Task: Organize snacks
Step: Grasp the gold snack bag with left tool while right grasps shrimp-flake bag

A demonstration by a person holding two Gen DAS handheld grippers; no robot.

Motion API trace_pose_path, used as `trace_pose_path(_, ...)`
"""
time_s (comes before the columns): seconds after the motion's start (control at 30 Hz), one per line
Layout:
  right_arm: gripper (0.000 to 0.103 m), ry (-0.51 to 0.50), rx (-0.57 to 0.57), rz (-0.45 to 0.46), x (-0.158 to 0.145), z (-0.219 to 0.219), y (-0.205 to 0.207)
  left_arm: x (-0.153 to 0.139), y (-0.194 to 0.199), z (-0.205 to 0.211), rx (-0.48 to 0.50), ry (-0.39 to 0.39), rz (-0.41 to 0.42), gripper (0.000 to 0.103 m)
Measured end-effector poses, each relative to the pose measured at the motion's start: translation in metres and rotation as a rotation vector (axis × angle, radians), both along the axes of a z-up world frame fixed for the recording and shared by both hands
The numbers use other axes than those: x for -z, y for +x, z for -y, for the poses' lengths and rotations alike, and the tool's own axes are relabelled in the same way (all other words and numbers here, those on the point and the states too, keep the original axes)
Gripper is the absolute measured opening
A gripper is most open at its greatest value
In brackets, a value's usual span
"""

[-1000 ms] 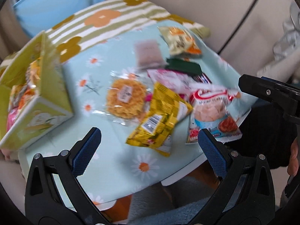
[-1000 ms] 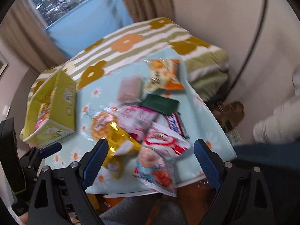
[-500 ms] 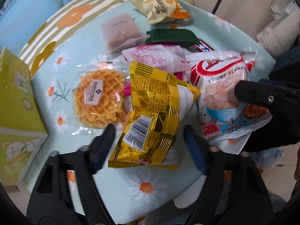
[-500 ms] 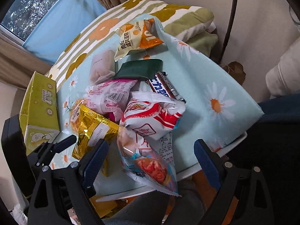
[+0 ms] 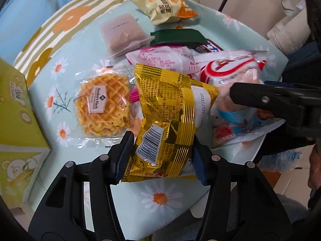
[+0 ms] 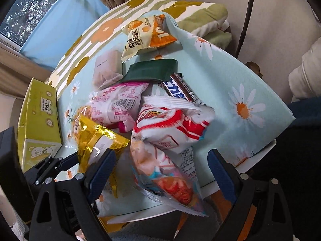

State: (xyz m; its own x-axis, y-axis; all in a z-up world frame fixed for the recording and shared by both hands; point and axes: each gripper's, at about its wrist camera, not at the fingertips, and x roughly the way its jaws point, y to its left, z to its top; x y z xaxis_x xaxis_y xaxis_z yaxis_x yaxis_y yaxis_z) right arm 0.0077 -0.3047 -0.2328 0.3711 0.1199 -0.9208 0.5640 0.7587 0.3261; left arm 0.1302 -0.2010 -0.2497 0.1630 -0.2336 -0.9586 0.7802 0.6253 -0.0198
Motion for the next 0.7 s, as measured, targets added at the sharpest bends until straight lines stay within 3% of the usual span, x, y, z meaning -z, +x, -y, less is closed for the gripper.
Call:
trace_pose_path(0.27,0.089,0.018,-0.016,-0.027,0.007,-0.003,0.013,-0.013,0.002,-0.016,-0.057,-0.011,0.01,0.051)
trace_pose_path(0.4,0.082,0.012,-0.035,-0.04,0.015,-0.006,0.02,-0.014,0.007,-0.024,-0.093,-0.006,0.019,0.051)
trace_pose_path(0.53,0.063,0.004,-0.055,-0.06,0.025,-0.007,0.022,-0.017,0.011,-0.033,-0.13,-0.006,0.026,0.051)
trace_pose_path(0.7,0.058,-0.006,-0.064,-0.054,0.019,-0.006,0.017,-0.026,0.014,-0.04,-0.177,-0.018,0.044,0.051)
